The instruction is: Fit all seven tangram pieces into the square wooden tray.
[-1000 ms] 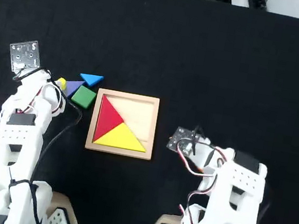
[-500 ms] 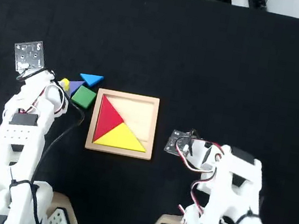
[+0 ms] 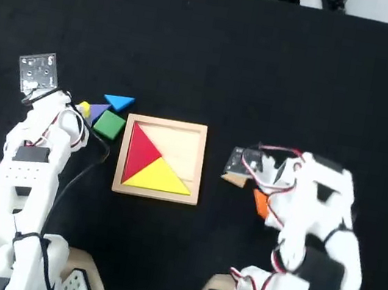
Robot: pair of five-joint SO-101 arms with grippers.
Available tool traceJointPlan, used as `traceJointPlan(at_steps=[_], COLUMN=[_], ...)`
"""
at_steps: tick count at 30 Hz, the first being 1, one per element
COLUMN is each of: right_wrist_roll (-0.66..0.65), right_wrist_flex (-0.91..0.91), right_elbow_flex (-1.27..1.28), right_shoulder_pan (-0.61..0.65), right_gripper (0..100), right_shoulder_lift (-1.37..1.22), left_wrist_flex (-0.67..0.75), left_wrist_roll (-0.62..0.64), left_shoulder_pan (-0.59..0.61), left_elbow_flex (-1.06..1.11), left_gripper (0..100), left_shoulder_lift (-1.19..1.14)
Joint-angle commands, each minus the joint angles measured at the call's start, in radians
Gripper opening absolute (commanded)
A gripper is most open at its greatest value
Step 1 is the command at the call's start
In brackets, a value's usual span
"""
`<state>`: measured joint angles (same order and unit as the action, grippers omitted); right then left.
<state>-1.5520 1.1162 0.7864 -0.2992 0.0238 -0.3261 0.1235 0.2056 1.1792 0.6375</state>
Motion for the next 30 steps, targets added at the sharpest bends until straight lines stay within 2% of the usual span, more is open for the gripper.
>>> traceJointPlan(at_steps=[1,5,16,19,24,27,30], right_wrist_roll=[-0.003,-0.003,0.014,0.176,0.651,0.904,1.062], right_wrist_flex=[0.021,0.06,0.247,0.227,0.017,-0.11,-0.149], right_elbow_flex=[-0.044,-0.045,-0.042,-0.045,-0.058,-0.073,-0.131], right_shoulder_pan=[0.023,0.025,0.066,0.17,0.42,0.48,0.479], right_gripper=[17.6,1.8,2.8,2.8,2.8,2.8,2.8], right_shoulder_lift=[-0.073,-0.012,0.432,0.499,0.503,0.499,0.444], left_wrist_flex=[0.018,0.018,0.018,0.018,0.018,0.018,0.018], left_wrist_roll=[-0.005,-0.005,-0.005,-0.005,-0.005,-0.005,-0.005], left_shoulder_pan=[-0.013,-0.015,-0.015,-0.015,-0.015,-0.015,-0.015], left_elbow_flex=[-0.015,-0.015,-0.015,-0.015,-0.015,-0.015,-0.015], left_gripper=[15,15,15,15,15,15,15], left_shoulder_lift=[0.002,0.002,0.002,0.002,0.002,0.002,0.002])
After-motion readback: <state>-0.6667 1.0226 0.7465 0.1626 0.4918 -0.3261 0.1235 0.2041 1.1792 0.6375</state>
